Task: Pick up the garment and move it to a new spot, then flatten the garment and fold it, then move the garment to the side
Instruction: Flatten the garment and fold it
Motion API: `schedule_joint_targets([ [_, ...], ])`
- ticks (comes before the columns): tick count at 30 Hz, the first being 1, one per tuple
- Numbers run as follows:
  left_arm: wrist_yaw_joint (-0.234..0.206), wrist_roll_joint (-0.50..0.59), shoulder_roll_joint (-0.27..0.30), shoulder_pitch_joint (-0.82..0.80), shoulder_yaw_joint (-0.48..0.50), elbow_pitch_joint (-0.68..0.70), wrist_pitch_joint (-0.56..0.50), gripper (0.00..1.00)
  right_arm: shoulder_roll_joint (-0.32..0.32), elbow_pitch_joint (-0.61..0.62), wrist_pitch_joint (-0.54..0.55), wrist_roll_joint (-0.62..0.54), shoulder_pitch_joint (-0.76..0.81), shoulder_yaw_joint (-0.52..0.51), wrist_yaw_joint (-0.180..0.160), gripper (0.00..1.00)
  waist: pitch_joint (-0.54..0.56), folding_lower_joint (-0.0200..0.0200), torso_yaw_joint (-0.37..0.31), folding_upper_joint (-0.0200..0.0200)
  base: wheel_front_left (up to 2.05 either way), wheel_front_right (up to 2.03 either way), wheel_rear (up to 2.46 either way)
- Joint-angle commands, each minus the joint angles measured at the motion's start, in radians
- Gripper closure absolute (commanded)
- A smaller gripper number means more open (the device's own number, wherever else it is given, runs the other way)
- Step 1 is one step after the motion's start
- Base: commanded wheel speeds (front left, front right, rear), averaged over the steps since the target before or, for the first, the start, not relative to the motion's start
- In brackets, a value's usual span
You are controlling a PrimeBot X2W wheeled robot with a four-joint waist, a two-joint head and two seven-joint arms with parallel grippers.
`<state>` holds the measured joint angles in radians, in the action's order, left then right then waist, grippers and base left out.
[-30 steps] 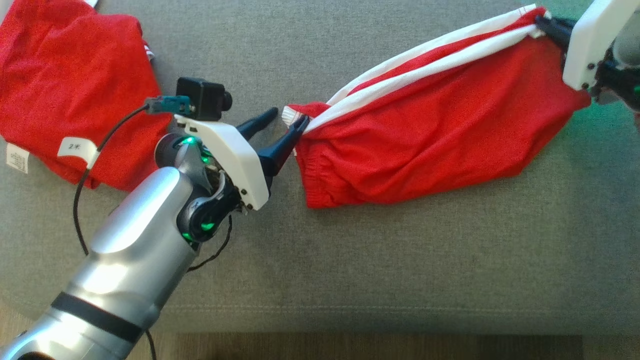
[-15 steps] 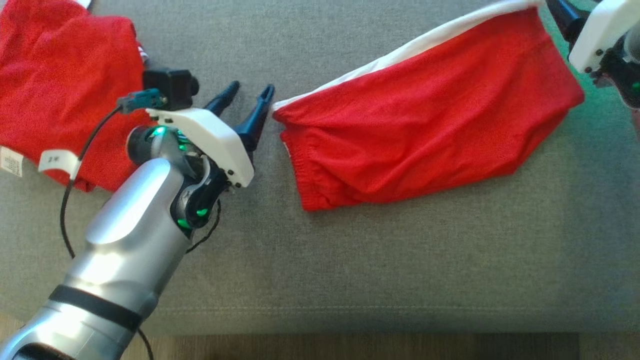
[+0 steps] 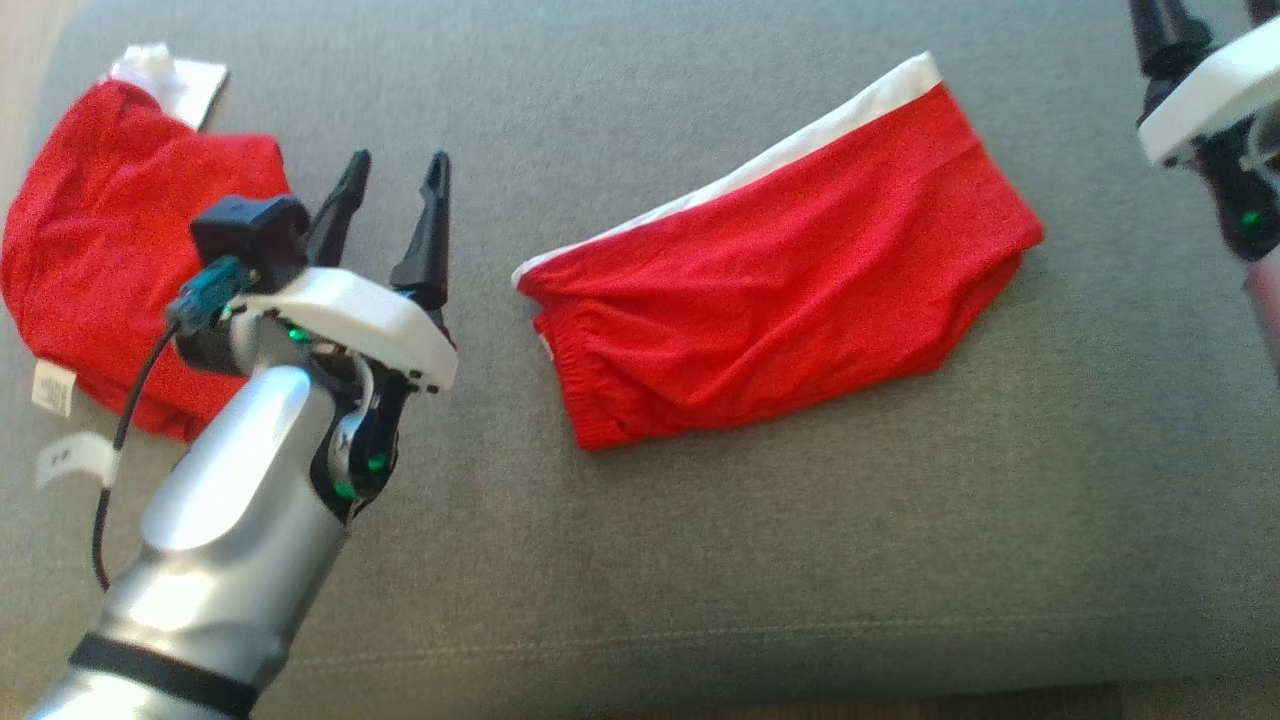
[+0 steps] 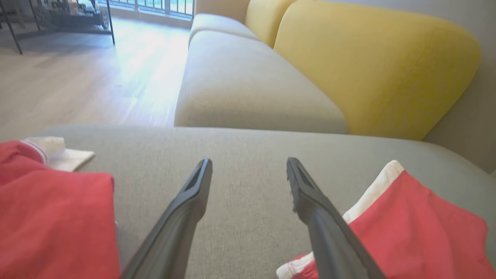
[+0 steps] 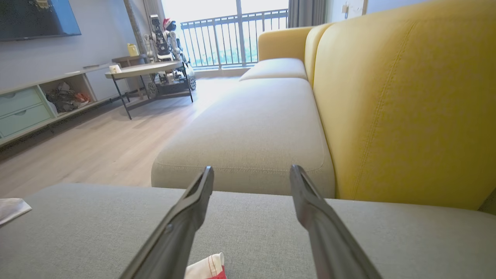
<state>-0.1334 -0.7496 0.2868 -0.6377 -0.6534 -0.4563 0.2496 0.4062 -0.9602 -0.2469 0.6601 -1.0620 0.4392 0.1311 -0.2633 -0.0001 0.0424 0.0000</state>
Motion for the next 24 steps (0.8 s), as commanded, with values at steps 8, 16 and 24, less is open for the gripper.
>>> schedule_joint_targets([
  [8,-0.102,0.218,0.019,0.193,0.227,0.253,0.012,0.00,-0.064,0.395,-0.015,-0.306,0.314,-0.258,0.000,0.00,0.127,0.0001,-0.065,0.0000,0.00,0.00,0.00],
  [16,-0.077,0.341,-0.041,0.384,0.314,0.339,0.012,0.00,-0.231,0.661,-0.015,-0.503,0.628,-0.452,0.000,0.00,0.180,0.0001,-0.079,0.0000,0.00,0.00,0.00],
  [24,0.004,0.460,-0.154,0.561,0.440,0.375,0.012,0.00,-0.345,0.783,-0.015,-0.592,0.879,-0.522,0.000,0.00,0.219,0.0001,-0.086,0.0000,0.00,0.00,0.00],
])
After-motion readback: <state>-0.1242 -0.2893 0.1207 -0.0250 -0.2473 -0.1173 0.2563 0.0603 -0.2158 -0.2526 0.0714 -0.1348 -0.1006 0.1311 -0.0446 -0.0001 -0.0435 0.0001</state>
